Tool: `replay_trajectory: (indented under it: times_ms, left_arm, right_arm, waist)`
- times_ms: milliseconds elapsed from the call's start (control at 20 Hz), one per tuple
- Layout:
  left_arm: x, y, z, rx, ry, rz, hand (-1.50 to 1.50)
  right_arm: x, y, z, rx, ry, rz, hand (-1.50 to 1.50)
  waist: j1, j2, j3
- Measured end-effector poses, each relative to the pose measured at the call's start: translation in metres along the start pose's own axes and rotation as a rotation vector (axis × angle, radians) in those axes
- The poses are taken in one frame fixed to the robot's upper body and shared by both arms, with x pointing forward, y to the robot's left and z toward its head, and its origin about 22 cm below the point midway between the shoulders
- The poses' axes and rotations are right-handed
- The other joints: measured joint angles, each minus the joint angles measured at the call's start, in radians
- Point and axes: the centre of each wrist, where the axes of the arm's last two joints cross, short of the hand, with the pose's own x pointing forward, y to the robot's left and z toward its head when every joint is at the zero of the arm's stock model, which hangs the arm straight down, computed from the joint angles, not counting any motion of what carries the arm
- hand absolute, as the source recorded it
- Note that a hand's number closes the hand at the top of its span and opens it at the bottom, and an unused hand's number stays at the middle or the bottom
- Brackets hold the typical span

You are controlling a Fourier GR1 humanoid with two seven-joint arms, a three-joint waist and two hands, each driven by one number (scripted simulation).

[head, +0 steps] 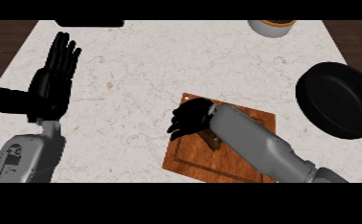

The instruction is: Pick the sweet potato from the cutting board and place it in the pot

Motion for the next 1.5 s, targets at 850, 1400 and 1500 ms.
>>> replay_trajectory:
  times_ms: [850, 1400, 1500]
  left_arm:
    - [-0.007, 0.027, 0.007, 0.076, 0.029, -0.023, 0.0]
    - [-0.012, 0.032, 0.015, 0.092, 0.047, -0.026, 0.0]
    - [-0.009, 0.033, 0.014, 0.086, 0.042, -0.025, 0.0]
  right_arm:
    - [0.008, -0.016, 0.028, -0.502, 0.536, -0.294, 1.5]
    - [0.008, -0.059, 0.099, -1.04, 1.48, -0.46, 1.5]
    - [0.016, -0.071, 0.109, -1.103, 1.606, -0.437, 1.5]
  waist:
    - [-0.094, -0.008, -0.001]
    - [-0.101, -0.022, -0.005]
    - [-0.094, -0.02, -0.006]
